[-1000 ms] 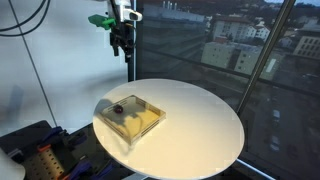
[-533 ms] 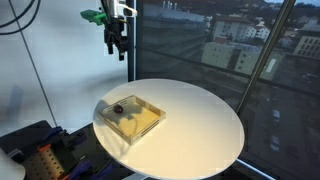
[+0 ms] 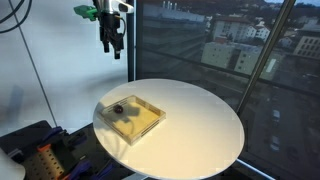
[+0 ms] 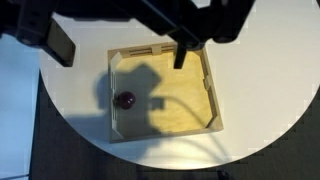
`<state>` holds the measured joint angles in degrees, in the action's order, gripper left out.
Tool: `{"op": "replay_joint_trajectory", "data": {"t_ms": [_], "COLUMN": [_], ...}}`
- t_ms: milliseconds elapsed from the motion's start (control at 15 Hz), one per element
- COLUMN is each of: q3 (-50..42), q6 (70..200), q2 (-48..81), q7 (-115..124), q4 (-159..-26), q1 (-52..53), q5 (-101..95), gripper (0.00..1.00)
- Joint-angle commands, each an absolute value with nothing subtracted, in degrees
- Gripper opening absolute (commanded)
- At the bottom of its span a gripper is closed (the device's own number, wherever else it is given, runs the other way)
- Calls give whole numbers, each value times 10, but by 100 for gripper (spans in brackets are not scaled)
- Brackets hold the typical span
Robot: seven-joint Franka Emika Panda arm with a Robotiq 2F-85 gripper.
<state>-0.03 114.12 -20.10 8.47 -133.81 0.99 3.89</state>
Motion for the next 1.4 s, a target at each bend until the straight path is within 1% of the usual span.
{"op": "replay_joint_trajectory", "data": {"t_ms": [0, 533, 1333], "q3": [4, 3, -7], "q6": [1122, 1104, 1099], "q2": [-231, -245, -271], "q7": [96, 93, 38], "q4": [-1346, -1336, -1334], "q1": [-1, -10, 6], "q5": [38, 40, 63], "gripper": [100, 100, 100]}}
